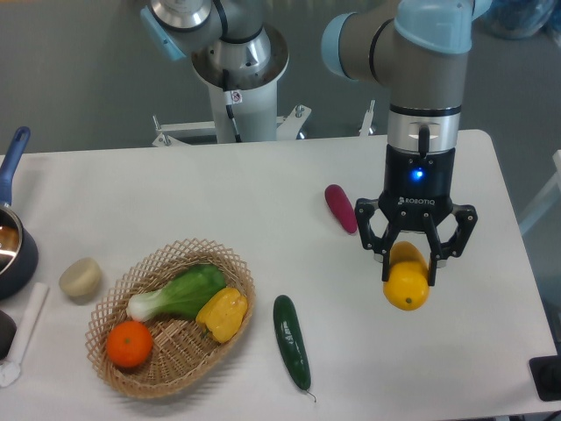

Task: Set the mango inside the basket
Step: 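Lift the held yellow mango slightly with the gripper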

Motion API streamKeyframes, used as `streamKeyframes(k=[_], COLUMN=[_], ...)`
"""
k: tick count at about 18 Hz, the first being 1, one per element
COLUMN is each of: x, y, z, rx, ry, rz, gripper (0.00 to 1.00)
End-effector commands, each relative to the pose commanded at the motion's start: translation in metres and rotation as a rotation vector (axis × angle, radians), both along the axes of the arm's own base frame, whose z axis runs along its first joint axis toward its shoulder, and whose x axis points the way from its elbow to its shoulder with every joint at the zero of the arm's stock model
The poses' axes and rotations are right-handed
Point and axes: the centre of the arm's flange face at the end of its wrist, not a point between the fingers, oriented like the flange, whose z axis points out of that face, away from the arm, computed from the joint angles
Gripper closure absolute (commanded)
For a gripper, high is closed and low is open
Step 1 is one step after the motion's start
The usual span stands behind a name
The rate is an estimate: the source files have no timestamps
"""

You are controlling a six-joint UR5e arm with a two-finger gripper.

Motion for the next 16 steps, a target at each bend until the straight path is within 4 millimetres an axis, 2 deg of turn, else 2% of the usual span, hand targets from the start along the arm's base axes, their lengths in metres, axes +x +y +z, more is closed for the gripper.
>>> streamKeyframes(k=[2,4,7,13,16], x=[0.002,0.001,0.002,0.002,0.018], y=[0.001,0.001,0.003,0.001,0.016], z=[-0.005,0.001,-0.002,-0.007,-0.02], rx=[-0.006,0.0,-0.011,-0.075,-0.169], ry=[-0.003,0.001,0.002,-0.005,0.029], rz=[-0.007,-0.001,0.004,0.154,0.225], gripper=[0.55,0.55,0.55,0.55,0.55])
